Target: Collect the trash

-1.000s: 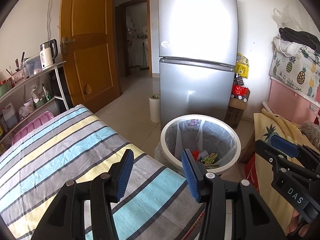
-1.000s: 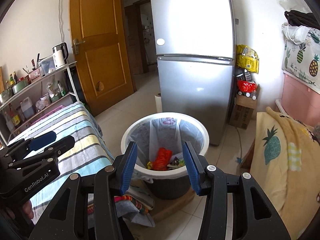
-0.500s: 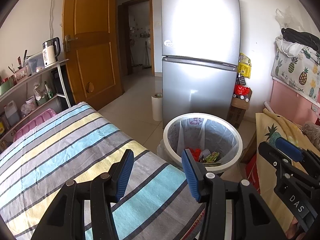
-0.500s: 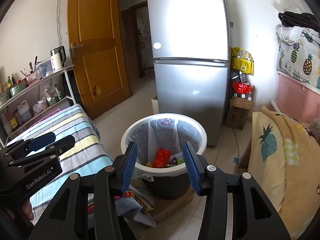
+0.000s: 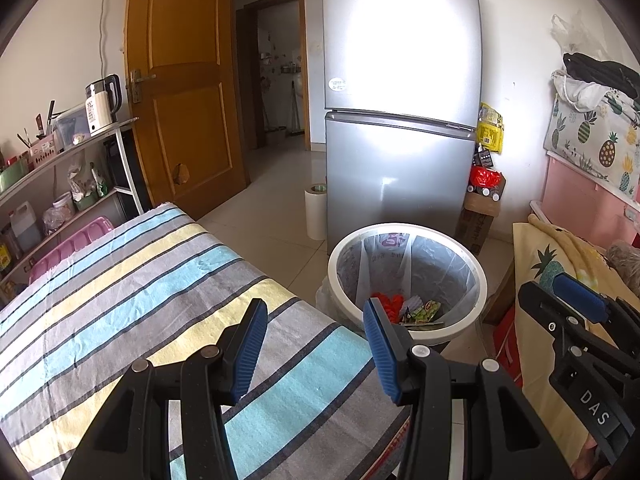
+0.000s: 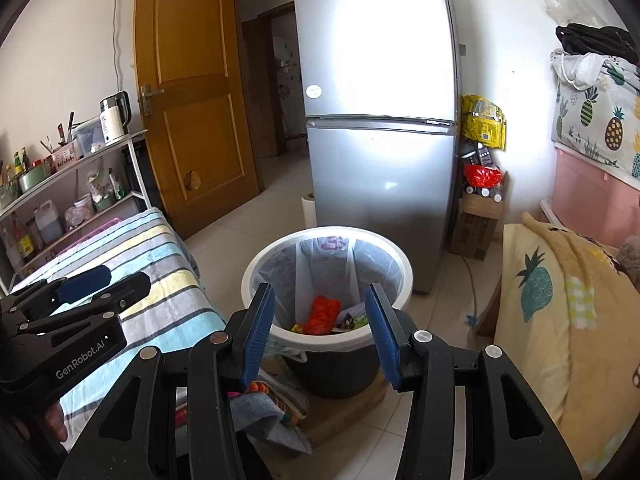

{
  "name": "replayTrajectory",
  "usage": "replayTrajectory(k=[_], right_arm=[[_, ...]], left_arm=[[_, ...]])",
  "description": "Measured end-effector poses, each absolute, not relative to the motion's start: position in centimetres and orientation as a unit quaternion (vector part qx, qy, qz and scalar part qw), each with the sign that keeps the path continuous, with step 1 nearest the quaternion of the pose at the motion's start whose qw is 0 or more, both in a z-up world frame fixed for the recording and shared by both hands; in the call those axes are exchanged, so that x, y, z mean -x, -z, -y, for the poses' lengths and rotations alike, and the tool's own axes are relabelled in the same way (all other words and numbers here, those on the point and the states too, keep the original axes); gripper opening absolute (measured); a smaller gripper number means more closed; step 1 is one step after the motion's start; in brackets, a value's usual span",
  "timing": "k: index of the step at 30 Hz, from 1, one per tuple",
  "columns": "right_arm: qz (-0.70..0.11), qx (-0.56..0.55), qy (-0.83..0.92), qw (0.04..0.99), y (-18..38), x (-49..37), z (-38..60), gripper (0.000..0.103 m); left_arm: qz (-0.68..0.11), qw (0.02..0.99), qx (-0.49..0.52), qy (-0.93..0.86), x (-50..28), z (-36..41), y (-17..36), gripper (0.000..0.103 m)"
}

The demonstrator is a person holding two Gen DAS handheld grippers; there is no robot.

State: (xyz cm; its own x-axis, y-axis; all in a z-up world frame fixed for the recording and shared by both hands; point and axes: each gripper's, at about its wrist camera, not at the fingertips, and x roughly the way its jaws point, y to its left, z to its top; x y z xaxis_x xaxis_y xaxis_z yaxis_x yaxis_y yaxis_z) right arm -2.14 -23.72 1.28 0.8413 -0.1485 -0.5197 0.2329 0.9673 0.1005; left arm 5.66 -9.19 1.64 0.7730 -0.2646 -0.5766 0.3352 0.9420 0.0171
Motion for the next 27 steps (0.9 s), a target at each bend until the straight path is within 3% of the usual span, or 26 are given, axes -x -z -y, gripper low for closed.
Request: replayTrajectory(k=[27], right_arm=[[-0.258, -0.080, 0.100, 0.957, -1.26, 2.10, 23.66, 0.048]], left_arm=[[-0.301, 0.938, -0.064, 0.160, -5.79, 9.31, -1.62, 0.050]])
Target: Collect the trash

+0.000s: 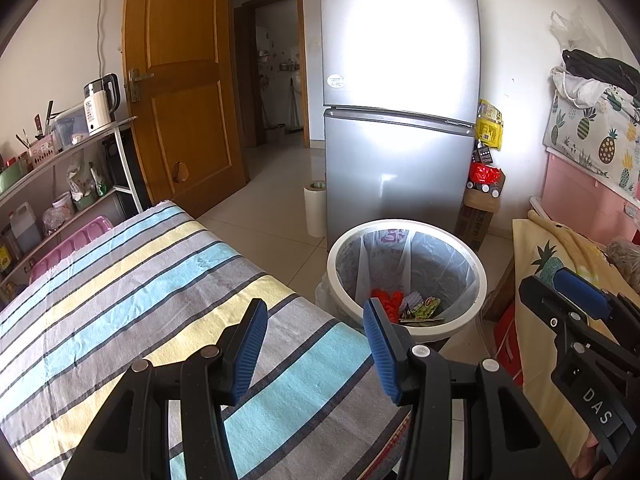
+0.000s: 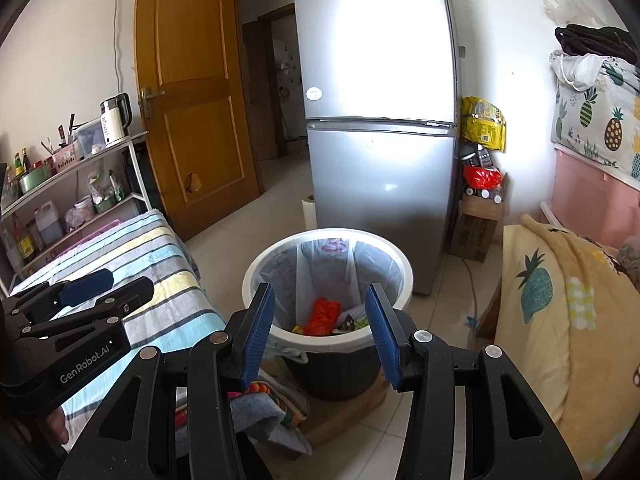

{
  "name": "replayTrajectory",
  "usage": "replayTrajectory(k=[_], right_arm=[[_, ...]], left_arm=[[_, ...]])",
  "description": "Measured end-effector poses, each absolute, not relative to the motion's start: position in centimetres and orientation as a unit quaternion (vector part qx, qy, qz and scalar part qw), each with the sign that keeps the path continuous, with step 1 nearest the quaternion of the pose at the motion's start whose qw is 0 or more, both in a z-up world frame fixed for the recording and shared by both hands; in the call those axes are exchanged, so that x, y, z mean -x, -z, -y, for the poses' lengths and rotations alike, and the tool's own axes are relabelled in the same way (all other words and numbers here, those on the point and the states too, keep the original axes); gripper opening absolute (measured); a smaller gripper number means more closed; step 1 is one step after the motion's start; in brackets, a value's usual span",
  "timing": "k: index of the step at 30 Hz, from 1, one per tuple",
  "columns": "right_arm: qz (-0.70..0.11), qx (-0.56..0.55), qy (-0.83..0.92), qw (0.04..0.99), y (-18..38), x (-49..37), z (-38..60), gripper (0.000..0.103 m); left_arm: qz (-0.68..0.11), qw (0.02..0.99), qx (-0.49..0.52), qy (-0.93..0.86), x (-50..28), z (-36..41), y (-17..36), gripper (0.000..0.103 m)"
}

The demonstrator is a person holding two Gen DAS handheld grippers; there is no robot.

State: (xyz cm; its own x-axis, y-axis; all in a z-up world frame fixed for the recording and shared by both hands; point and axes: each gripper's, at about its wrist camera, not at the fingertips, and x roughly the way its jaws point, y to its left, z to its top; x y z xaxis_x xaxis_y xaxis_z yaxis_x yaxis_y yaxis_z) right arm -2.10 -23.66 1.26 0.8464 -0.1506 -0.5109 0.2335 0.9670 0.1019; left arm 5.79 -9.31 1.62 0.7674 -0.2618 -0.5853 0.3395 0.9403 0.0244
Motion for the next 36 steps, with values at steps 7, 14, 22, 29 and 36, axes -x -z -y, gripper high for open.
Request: replayTrajectory(k=[7, 14, 22, 29, 36], right_arm=[[-0.260, -0.080, 0.099, 0.957, -1.11, 2.20, 23.61, 0.048], [-0.261, -0.081, 0.099, 0.957, -1.15, 2.17, 23.57, 0.048], [-0.261, -0.081, 0.098, 0.957, -1.14, 2.09, 23.53, 0.048], [-0.262, -0.081, 0.098, 0.957, -1.13, 2.09, 23.55, 0.048], [-0.261, -0.081, 0.097, 0.957, -1.07, 2.06, 23.53, 0.048]], left_arm=[[-0.301, 0.938, -0.064, 0.160, -5.78, 9.33, -1.58, 0.050], [-0.302, 0.938, -0.065, 0.159, -5.77, 9.46, -1.47, 0.050], [-0.303, 0.937, -0.065, 0.159, -5.84, 9.49, -1.41, 0.050], [-0.304, 0.937, -0.065, 0.158, -5.88, 9.48, -1.30, 0.050], [-0.304, 0.936, -0.065, 0.162, -5.99, 9.24, -0.96, 0.050]])
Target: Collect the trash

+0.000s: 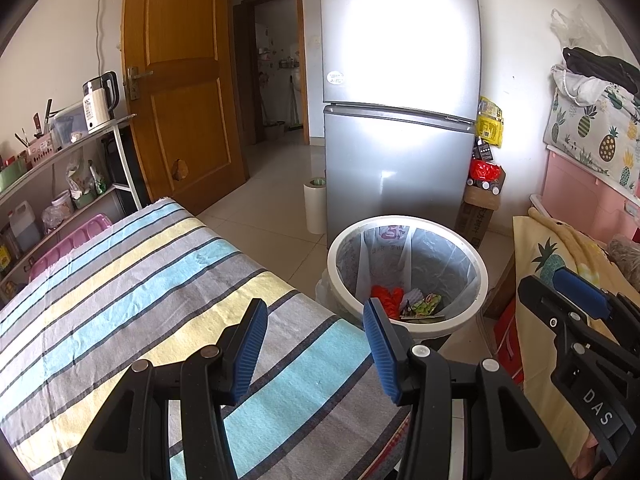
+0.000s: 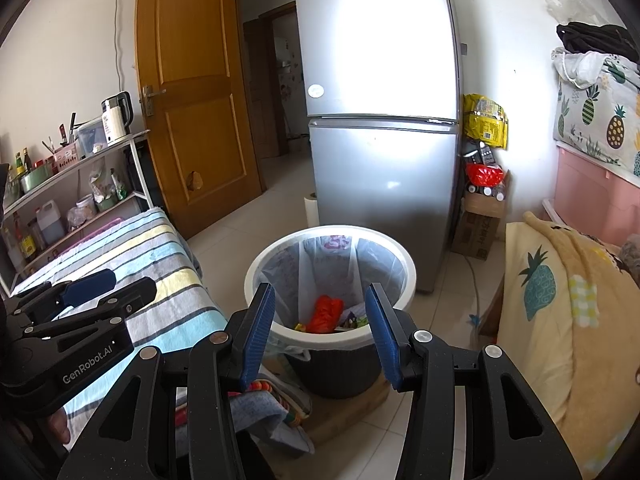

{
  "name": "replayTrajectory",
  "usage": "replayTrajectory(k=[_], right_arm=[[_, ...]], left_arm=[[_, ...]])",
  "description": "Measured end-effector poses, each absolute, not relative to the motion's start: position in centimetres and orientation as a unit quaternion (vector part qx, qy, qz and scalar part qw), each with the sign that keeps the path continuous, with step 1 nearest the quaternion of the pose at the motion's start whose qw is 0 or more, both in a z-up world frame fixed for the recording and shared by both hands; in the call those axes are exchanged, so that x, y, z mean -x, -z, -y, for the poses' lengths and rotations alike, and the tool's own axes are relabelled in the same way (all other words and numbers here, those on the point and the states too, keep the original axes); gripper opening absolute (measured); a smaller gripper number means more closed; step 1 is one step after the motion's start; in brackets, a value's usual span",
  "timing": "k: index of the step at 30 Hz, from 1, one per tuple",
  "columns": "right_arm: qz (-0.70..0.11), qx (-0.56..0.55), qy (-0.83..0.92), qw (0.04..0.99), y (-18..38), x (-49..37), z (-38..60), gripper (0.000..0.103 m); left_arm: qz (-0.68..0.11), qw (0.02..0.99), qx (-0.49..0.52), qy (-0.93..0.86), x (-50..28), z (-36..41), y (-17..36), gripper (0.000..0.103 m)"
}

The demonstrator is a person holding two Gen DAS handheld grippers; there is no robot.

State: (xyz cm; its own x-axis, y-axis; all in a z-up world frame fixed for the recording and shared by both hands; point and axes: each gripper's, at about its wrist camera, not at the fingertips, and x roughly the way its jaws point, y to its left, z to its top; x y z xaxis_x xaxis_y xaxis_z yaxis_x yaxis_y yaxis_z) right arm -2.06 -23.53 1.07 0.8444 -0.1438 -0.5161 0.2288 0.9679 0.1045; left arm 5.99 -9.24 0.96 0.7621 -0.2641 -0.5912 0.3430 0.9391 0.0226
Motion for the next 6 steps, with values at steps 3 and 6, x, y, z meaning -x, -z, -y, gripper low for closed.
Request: replayTrajectory(k=[3, 6], right_arm=[[-0.261, -0.083, 0.097, 0.957, -1.01, 2.05, 23.49, 0.048], [-0.261, -0.082, 0.098, 0.957, -0.98, 2.03, 23.45, 0.048]], left_arm=[[-0.306, 0.936, -0.065, 0.164, -6.00, 9.23, -0.84, 0.050], [-0.307, 0.935, -0.064, 0.163, -6.04, 9.22, -0.80, 0.050]])
